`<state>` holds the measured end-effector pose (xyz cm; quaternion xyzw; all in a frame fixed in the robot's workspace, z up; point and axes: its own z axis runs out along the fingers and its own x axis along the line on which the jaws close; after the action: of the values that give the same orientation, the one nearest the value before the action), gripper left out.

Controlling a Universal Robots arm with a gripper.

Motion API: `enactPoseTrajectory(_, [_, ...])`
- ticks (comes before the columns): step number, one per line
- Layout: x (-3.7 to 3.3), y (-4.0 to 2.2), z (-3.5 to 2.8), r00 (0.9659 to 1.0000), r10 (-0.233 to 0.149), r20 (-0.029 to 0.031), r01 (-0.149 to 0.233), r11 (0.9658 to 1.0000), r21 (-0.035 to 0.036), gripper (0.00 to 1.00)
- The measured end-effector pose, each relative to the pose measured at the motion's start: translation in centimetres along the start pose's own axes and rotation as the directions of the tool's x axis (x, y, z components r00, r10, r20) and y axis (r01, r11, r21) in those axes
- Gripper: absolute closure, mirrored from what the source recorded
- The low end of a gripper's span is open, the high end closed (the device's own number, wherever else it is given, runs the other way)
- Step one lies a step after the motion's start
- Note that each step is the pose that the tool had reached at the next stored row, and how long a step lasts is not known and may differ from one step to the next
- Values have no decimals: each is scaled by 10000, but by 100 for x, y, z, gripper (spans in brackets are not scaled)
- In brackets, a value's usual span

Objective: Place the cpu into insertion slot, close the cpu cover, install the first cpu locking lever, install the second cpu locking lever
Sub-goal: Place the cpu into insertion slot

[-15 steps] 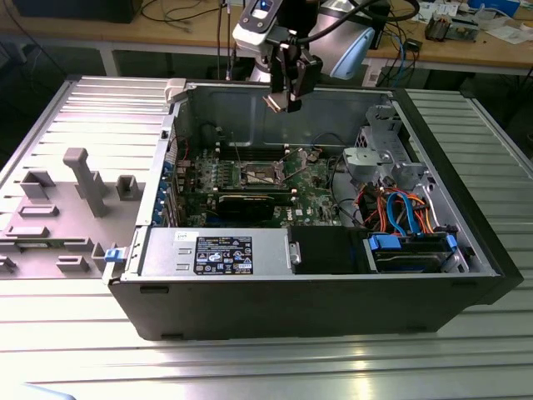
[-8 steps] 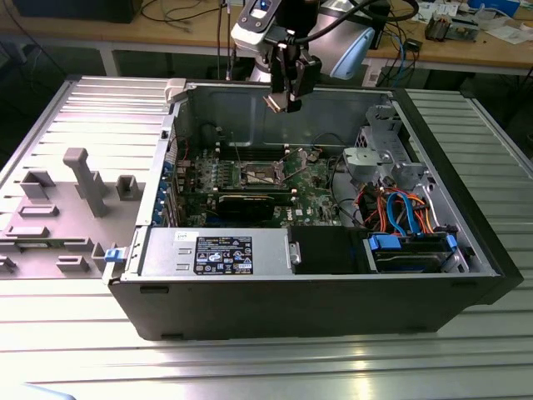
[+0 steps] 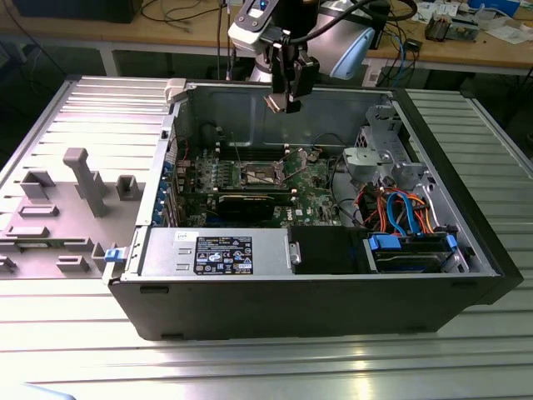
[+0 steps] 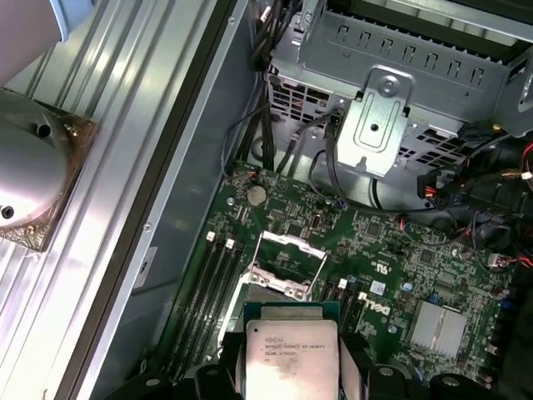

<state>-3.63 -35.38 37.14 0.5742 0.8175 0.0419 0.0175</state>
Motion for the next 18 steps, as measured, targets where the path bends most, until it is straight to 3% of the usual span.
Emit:
enactPoseTrajectory(11, [0,0,3,9987,501,44,-501,9987,-9,45])
enactPoseTrajectory(18, [0,-1,6,9956,933,81,-932,9956,-18,45])
